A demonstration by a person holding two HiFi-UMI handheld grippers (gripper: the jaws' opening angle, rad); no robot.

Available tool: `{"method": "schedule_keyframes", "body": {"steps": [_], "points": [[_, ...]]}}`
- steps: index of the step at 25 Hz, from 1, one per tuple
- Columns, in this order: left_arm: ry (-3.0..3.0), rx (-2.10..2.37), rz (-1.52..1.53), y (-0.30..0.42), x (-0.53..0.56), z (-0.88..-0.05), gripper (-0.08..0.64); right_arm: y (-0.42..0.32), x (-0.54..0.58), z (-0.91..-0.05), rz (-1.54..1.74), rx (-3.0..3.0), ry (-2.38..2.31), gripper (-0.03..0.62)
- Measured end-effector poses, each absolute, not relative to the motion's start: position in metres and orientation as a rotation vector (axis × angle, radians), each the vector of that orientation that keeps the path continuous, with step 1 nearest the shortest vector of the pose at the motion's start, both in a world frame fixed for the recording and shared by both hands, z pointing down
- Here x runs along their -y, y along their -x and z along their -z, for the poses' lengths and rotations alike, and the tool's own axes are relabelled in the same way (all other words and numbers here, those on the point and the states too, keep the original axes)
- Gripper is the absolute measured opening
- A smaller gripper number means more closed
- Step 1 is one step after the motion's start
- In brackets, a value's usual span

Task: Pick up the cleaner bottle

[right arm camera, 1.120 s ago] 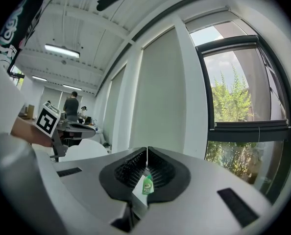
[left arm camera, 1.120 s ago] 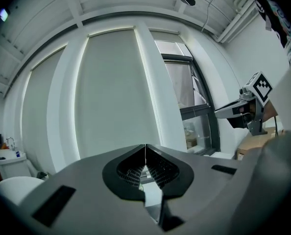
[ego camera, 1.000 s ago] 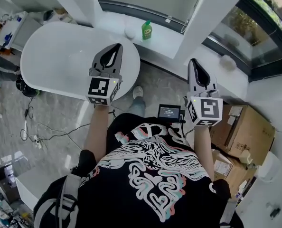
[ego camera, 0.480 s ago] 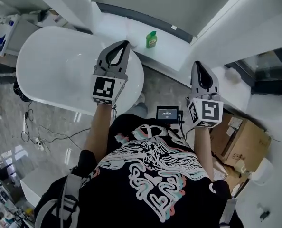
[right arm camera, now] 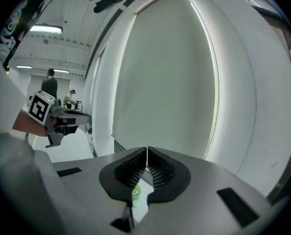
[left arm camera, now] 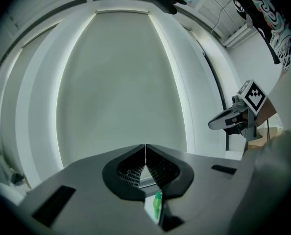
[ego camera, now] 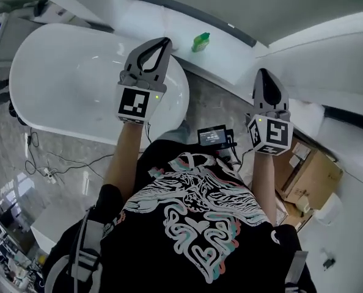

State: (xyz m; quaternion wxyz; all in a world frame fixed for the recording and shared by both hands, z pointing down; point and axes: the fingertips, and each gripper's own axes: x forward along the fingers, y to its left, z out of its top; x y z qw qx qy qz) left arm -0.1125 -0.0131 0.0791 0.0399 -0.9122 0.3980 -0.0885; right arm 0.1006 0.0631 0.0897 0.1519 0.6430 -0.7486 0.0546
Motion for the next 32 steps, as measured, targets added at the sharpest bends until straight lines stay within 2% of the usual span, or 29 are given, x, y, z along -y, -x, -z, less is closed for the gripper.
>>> {"method": "schedule_keyframes", "body": {"steps": [7,13,20,32], "points": [[2.772,-1.245,0.148,0.123,0.047,-0.083,0.018,-0.086,-0.034,-0.121,-0.187,2.135,-1.810,0.029],[2.739,-1.278,0.179,0.123,0.053,-0.093,0.018,-0.088,-0.018,-0.108,-0.059,2.190,-1.849,0.029],[2.715,-1.326,0.249,0.119,0.073,-0.102,0.018,-0.092,0.014,-0.136,-0.123,2.199,-1.754,0.029],[2.771,-1.366,0.384,0.106,0.097,-0.190,0.018,-0.092,0.053,-0.218,-0.261,2.205,-1.631,0.029]]}}
